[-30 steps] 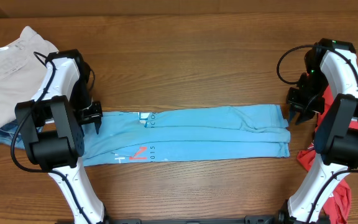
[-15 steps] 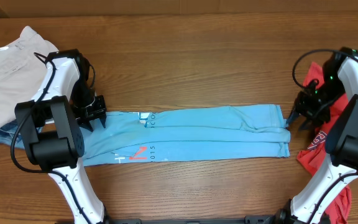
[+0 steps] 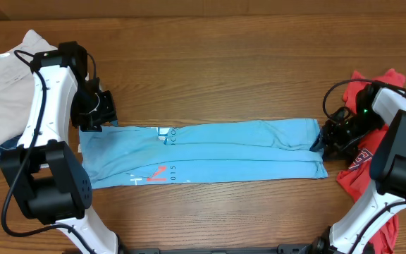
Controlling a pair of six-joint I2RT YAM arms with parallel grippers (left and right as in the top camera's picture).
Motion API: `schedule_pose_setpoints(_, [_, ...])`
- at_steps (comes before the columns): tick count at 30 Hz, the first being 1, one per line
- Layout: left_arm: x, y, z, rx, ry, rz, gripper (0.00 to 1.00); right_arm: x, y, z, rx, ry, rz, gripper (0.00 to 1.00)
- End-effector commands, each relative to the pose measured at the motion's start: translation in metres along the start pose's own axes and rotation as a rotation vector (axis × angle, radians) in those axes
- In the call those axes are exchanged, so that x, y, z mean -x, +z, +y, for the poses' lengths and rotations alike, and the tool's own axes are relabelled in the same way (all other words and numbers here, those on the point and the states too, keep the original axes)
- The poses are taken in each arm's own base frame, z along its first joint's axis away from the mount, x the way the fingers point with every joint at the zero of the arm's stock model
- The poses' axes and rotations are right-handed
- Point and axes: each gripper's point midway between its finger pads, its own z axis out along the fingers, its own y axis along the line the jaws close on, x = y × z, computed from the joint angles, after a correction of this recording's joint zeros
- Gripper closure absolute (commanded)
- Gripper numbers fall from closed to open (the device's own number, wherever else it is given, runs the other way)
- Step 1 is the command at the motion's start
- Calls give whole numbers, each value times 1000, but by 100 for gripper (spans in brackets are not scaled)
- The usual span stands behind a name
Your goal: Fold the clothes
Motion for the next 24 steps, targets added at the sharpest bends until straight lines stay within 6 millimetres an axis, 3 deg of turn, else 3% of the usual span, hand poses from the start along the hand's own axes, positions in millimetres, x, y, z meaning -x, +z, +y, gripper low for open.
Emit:
schedule_pose_setpoints(1, [-1,-8,-7,-22,31,-19,55,4,26,11,11,-59,15,83])
schedule_pose_setpoints(3, [-2,-8,-9,-32,31,-17,56,8,25,14,7,-73,3,95])
schedule_pose_setpoints(9, [-1,-10,-9,-32,32,-26,59,28,3,19,9,-72,-65,96])
schedule_pose_setpoints(14, [-1,-18,-8,-34,32,-56,59,56,-47,-3,-111,35,-196,96])
schedule_pose_setpoints(18, [0,-24,-4,-12,33,-81,59,64,-85,-13,-201,50,-262,96])
schedule_pose_setpoints(24, [3,-32,-4,-21,28,-121,58,64,-128,0,-241,30,-323,96])
